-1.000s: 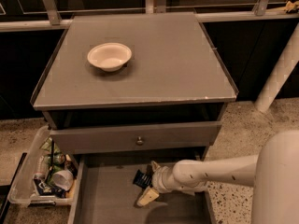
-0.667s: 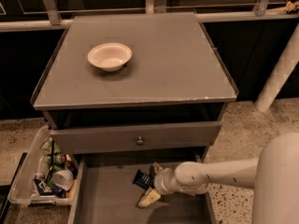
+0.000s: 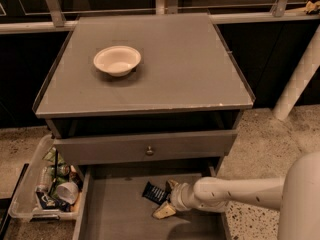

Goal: Pick rxbar blueberry from middle drawer and place on counter

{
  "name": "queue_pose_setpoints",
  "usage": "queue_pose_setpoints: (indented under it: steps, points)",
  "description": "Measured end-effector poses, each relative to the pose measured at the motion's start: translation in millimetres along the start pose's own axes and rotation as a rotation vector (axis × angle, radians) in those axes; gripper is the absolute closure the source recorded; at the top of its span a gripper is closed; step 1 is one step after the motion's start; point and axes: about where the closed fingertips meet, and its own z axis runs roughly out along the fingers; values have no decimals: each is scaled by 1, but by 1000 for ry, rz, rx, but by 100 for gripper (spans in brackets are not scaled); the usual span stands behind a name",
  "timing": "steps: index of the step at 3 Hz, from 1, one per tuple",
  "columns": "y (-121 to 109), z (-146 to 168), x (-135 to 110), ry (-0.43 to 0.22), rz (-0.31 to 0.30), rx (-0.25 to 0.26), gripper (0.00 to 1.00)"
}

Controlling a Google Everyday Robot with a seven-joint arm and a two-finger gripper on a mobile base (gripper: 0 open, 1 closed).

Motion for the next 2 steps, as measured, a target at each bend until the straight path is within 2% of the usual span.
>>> queue_pose_setpoints:
  steps: [2]
  points:
    - [0,0,0,0,1,0,64]
